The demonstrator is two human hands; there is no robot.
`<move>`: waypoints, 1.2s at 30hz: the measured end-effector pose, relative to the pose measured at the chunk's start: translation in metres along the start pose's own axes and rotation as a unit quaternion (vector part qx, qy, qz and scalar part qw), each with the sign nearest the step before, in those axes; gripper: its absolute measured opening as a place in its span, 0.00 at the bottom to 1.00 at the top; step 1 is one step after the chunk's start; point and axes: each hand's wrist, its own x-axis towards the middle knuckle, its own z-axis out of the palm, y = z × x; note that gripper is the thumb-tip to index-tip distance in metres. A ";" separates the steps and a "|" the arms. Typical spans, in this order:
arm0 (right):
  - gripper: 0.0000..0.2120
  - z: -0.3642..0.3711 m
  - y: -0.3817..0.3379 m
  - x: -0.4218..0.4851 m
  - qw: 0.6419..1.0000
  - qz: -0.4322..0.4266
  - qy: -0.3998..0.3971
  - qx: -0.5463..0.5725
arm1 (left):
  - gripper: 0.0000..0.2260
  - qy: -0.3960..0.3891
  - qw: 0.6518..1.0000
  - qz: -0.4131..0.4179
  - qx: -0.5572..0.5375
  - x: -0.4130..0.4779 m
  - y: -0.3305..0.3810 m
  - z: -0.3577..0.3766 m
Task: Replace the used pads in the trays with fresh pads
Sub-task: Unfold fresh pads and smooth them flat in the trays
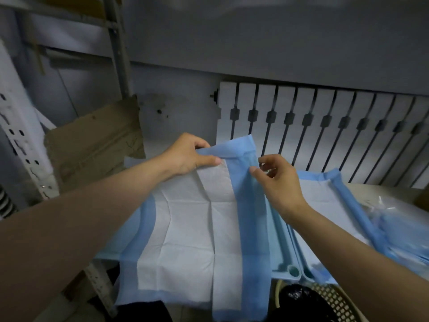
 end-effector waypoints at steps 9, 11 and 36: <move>0.18 -0.023 -0.034 -0.017 0.998 -0.053 -0.020 0.028 | 0.07 0.004 0.999 0.034 0.009 -0.010 0.037 0.004; 0.14 -0.026 -0.037 -0.018 0.998 -0.025 -0.045 0.038 | 0.08 -0.005 0.998 0.055 0.029 -0.014 0.044 0.006; 0.04 -0.088 -0.017 0.005 0.973 0.068 0.215 0.039 | 0.11 0.090 0.987 0.006 0.131 -0.035 -0.003 -0.064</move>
